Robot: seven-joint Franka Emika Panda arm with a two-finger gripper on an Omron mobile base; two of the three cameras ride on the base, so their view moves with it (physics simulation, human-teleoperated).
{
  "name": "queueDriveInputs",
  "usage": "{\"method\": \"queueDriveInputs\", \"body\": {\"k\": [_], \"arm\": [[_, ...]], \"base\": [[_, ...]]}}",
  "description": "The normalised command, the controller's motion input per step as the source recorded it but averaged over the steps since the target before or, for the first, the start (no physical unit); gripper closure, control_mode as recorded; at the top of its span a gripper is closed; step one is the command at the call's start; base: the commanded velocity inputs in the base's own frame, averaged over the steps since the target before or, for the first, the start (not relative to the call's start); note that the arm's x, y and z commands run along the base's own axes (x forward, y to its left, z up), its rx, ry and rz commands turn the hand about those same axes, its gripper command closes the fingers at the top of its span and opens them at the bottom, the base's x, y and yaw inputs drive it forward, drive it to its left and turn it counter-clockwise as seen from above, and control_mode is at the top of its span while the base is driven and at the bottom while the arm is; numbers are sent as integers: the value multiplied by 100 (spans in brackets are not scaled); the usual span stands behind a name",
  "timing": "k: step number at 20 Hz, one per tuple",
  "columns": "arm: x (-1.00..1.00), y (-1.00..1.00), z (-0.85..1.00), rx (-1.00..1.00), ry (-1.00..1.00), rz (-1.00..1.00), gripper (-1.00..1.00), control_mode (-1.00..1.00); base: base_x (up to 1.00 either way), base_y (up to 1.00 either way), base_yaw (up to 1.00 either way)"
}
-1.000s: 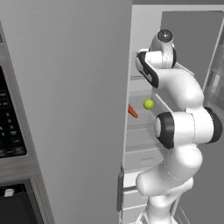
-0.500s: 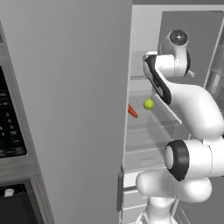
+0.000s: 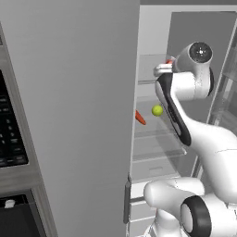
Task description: Open the fridge, remove the pear, carrot, and fish, and place them on any counter.
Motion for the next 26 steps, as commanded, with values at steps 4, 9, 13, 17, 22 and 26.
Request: {"method": "queueDriveInputs", "body": {"k": [4,9,13,17,22,26], "arm": [[-100,44,21,0,0,5,100,-100],[-100,34,6,1,0,7,100,-100],[-100,14,0,3,0,9,100,-100],[-88,5,7,5,0,12,100,-100],[-56,4,4,1,0,5,100,-100],[-11,0,0,0,0,0,100,-100]], "base": [[0,0,0],[0,0,0],[0,0,0],[0,0,0],[0,0,0],[0,0,0]]}}
